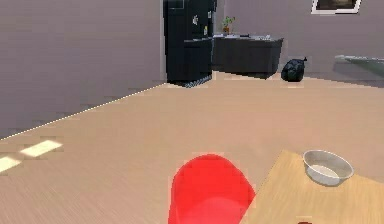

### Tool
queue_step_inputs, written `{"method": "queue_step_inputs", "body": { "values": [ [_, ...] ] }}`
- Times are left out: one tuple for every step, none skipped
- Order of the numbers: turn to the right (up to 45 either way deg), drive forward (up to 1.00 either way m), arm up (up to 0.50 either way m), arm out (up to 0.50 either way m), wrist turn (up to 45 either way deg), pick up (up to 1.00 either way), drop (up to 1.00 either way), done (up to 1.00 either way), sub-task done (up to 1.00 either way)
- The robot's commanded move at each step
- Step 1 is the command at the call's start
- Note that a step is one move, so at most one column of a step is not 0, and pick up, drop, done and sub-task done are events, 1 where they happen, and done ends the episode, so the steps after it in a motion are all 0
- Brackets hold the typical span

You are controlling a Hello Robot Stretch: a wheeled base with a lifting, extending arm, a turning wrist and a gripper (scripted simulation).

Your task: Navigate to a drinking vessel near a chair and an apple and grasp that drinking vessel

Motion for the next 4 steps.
{"method": "queue_step_inputs", "body": {
  "values": [
    [0.0, 0.00, 0.00, 0.18, 0.0, 0.00, 0.00, 0.00, 0.00],
    [0.0, 0.00, 0.00, 0.00, 45.0, 0.00, 0.00, 0.00, 0.00],
    [0.0, 0.00, 0.00, 0.00, 45.0, 0.00, 0.00, 0.00, 0.00],
    [0.0, 0.00, 0.00, 0.00, 45.0, 0.00, 0.00, 0.00, 0.00]
  ]
}}
